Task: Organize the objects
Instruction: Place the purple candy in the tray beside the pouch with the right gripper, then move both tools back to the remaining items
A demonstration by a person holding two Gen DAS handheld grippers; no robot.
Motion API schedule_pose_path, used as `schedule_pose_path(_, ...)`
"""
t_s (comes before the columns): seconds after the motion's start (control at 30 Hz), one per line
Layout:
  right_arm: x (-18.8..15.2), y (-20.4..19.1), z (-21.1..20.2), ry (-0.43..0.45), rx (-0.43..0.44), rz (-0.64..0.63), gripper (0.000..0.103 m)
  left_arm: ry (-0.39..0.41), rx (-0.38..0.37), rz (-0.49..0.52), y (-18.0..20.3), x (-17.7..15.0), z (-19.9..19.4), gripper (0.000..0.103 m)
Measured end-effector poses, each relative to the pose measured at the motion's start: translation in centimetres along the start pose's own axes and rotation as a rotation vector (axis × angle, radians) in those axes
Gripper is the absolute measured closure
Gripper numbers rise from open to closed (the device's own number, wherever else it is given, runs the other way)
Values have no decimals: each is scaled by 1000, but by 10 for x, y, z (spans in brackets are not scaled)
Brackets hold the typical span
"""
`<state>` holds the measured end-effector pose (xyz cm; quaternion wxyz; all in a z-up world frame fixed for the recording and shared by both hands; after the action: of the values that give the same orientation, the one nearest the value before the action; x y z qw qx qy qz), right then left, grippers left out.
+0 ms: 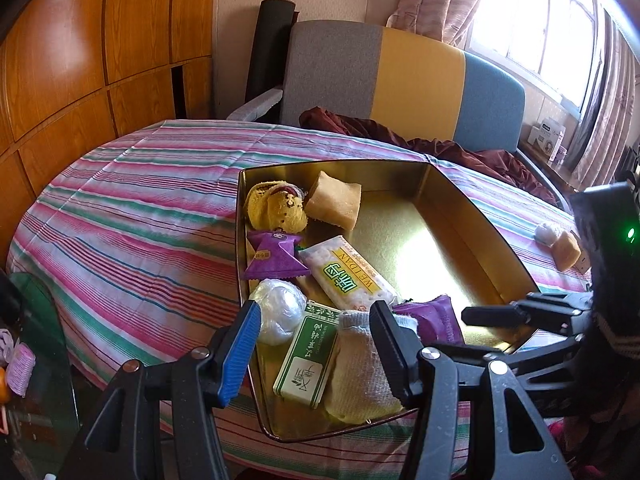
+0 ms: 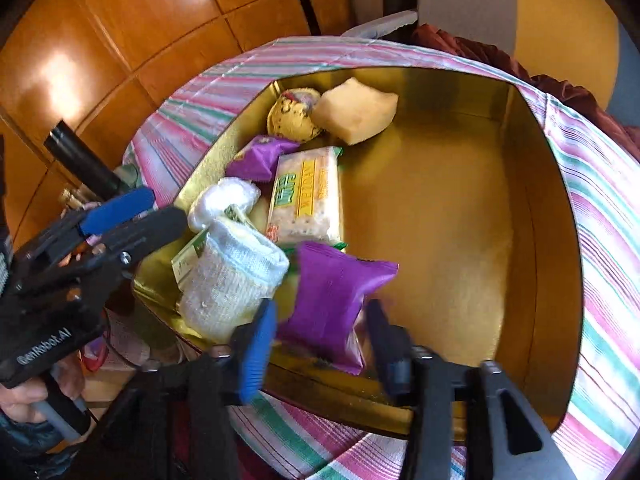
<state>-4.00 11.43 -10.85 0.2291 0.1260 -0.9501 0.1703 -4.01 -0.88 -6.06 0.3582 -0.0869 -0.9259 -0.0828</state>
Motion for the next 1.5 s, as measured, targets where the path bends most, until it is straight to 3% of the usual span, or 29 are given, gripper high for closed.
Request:
schedule_pose_path(0.1, 2, 4, -12, 28, -7, 12, 39, 1, -3, 2, 1, 0, 0, 46)
schedule_pose_path(0.37, -2, 38, -50, 98, -87, 81, 18, 3, -18, 8, 8, 3, -1, 46)
schedule_pose_path(0.5, -7, 72, -74, 138, -140, 148, 13, 2, -42, 26, 18, 7, -1, 46)
schedule_pose_path(0.77, -26, 168, -134, 197, -296, 329, 11, 26, -94, 109, 58, 27, -6, 46)
schedule_pose_path(0.97, -50, 269, -198, 283, -465, 519, 0, 23, -185, 195, 110, 40, -3, 46)
schedule_pose_path(1.13, -83, 348, -244, 377, -591, 721, 0, -15, -270, 266, 164, 46, 4, 46)
schedule_pose_path(1.27, -131, 391, -260, 472, -605, 937, 0, -34, -345, 340, 218, 51, 10, 46)
schedule_pose_path(1.33, -147, 405, -267, 497, -551, 1058, 0, -37, -365, 374, 242, 52, 15, 46)
schedule_pose_path(1.5, -160, 412, -289, 587, -524, 1137, 0, -100, -455, 411, 303, 53, 41, 46)
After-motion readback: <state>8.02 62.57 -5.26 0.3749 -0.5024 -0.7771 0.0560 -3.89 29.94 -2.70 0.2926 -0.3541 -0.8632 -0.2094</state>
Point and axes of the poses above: each gripper's, at about its wrist camera, not at the fingertips, and z roughly the way its jaws point, y to its right, x to its top, the point moved 4 cm from there along z, roughly the way its jaws point, and after that the axes turned 1 degree about -y, right-handed, at the moved point
